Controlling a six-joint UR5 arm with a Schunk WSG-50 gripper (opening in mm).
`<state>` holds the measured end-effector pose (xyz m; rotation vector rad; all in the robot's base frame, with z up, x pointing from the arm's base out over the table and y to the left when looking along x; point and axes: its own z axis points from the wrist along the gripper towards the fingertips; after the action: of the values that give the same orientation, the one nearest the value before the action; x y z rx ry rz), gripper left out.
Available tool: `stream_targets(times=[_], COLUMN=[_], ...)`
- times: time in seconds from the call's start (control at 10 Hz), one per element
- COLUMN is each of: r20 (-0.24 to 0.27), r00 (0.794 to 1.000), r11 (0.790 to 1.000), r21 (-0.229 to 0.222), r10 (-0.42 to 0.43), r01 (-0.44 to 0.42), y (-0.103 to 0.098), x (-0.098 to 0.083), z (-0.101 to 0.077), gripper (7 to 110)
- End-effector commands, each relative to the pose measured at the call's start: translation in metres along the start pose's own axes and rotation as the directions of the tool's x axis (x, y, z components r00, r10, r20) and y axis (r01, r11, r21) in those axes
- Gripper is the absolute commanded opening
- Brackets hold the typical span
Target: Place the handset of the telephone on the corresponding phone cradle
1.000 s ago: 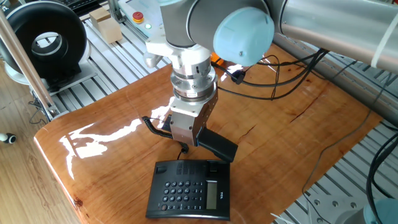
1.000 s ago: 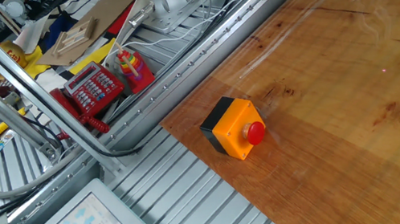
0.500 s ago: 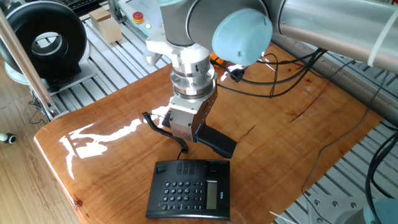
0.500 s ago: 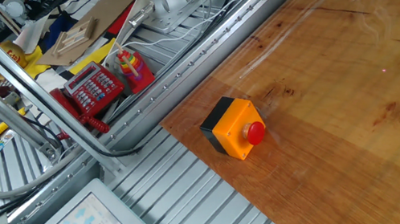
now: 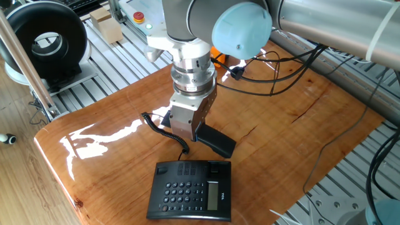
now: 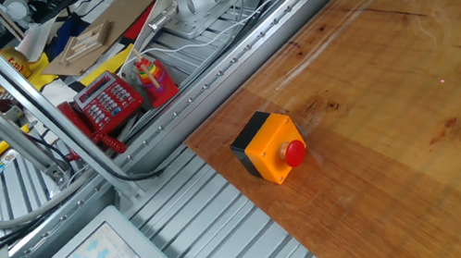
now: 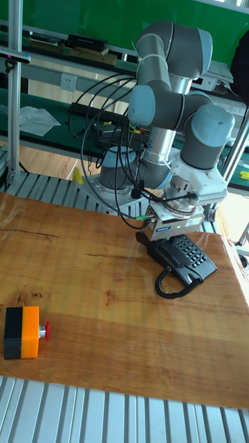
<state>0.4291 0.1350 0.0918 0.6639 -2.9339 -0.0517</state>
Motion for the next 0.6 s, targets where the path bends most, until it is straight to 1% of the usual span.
stream_targets(times=[0.0,0.1,0.2,0.4,0.5], r20=[0.002,0.002,0.007,0.009,0.010], r00=[1.000,1.000,1.000,1.000,1.000], r11=[1.000,0.999,0.999,0.999,1.000], r21=[-0.020,-0.020,-0.031,-0.032,-0.019], r10=[0.024,0.030,0.030,0.030,0.025], r01=[-0.024,-0.030,-0.029,-0.029,-0.025], y=[0.0038,0.0018,0.0018,0.0016,-0.0010], x=[-0.0025,-0.0031,-0.0049,-0.0044,-0.0043], z=[0.0009,0.0012,0.0010,-0.0006,0.0002], gripper=[7,7,7,7,7])
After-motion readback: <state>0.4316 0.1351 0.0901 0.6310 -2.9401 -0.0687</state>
